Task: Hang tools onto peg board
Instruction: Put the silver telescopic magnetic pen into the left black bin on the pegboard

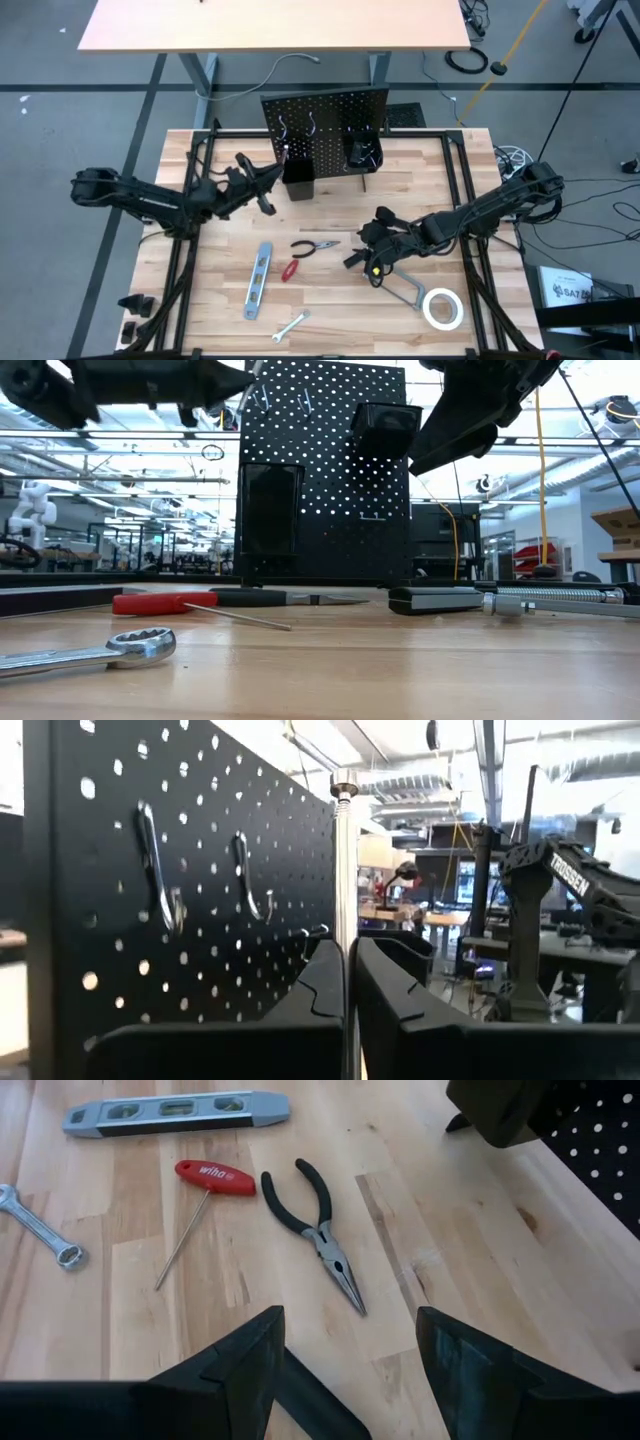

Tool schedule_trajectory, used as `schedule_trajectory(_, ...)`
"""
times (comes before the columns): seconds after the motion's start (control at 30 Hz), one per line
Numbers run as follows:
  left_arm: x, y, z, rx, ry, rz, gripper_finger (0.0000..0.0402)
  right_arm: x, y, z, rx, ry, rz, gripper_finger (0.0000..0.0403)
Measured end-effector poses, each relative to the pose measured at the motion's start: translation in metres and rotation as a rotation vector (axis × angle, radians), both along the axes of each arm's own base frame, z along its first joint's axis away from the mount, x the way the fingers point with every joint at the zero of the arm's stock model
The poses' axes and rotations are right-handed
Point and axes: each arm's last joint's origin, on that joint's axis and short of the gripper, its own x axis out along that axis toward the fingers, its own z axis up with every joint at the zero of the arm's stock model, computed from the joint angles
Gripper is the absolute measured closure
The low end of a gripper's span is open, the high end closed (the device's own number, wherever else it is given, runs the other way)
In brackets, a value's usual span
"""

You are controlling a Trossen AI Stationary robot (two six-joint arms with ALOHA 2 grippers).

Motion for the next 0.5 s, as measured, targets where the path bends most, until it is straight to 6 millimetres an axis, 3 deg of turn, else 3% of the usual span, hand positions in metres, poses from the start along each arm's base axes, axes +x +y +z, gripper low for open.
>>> schedule_trajectory(0.2, 0.012, 0.014, -0.012, -0.058, 0.010, -0.014, 0.0397, 0.001, -0.003, 0.000, -0.014, 0.003, 0.006, 0.0181)
schedule_trajectory(0.5, 0.025, 0.018, -0.025, -0.055, 0.051, -0.023, 0.0397, 0.001, -0.003, 0.000, -0.027, 0.003, 0.020, 0.0181)
